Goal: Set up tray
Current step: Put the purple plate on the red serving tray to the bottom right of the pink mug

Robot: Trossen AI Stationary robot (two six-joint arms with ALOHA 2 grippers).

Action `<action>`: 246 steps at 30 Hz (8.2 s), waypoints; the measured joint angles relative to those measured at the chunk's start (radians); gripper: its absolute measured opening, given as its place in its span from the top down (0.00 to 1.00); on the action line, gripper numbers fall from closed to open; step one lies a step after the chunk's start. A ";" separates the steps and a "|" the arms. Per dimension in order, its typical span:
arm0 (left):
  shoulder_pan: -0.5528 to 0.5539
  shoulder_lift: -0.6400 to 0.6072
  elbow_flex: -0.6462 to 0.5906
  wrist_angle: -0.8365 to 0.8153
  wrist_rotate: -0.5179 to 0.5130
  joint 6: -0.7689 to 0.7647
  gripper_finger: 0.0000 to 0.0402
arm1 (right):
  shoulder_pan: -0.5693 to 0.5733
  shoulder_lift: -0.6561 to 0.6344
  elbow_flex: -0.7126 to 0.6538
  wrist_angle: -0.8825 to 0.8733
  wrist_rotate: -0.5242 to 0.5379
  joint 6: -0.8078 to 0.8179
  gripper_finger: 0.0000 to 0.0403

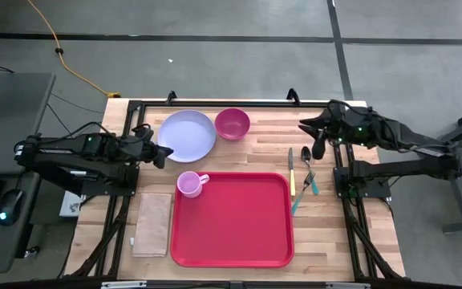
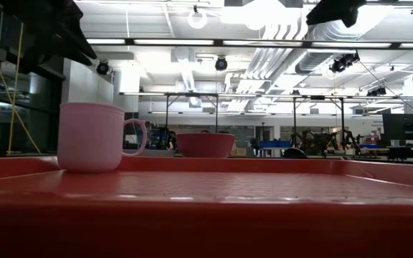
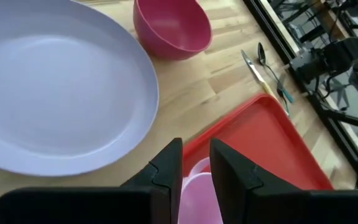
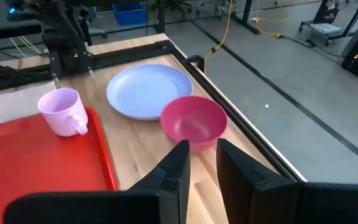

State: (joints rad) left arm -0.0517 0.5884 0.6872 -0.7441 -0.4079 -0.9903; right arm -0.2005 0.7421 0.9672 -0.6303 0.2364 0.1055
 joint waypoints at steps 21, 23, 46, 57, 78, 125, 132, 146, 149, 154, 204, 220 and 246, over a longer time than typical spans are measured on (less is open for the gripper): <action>0.000 -0.006 0.000 -0.030 -0.074 0.045 0.72 | 0.000 -0.339 -0.454 0.366 0.019 0.105 0.86; 0.000 -0.006 0.000 -0.031 -0.086 0.072 0.72 | 0.000 -0.355 -0.481 0.380 0.020 0.122 0.86; 0.000 -0.003 0.000 -0.344 -0.327 -0.259 0.72 | 0.000 -0.372 -0.606 0.502 0.027 0.186 0.86; 0.000 -0.001 0.000 -0.347 -0.300 -0.361 0.72 | 0.000 -0.371 -0.606 0.502 0.027 0.194 0.86; 0.000 0.010 0.000 -0.303 -0.279 -0.383 0.28 | 0.000 -0.371 -0.606 0.501 0.029 0.209 0.86; 0.839 0.544 0.000 -0.189 0.399 -0.174 0.26 | 0.000 -0.371 -0.606 0.510 0.023 0.210 0.86; 0.851 0.611 0.000 -0.093 0.399 -0.113 0.26 | 0.000 -0.371 -0.606 0.516 0.026 0.211 0.86; 0.851 0.707 0.000 -0.080 0.418 -0.113 0.26 | 0.000 -0.371 -0.606 0.516 0.026 0.212 0.86; 0.851 0.716 0.000 -0.079 0.417 -0.113 0.26 | 0.000 -0.372 -0.606 0.516 0.026 0.211 0.86; 0.851 0.720 0.000 -0.076 0.399 -0.113 0.26 | 0.000 -0.372 -0.606 0.510 0.026 0.209 0.86; 0.851 0.719 0.000 -0.063 0.373 -0.116 0.26 | -0.001 -0.372 -0.783 0.755 0.091 0.200 0.86; 0.850 0.719 -0.001 -0.034 0.372 -0.007 0.26 | -0.001 -0.376 -0.840 0.807 0.071 0.230 0.86; 0.850 0.722 -0.001 -0.043 0.335 -0.039 0.26 | -0.001 -0.376 -0.840 0.800 0.072 0.238 0.86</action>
State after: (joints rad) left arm 0.7982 1.3108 0.6865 -0.7872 -0.0727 -1.0289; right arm -0.2012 0.3660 0.1272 0.1700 0.3080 0.3435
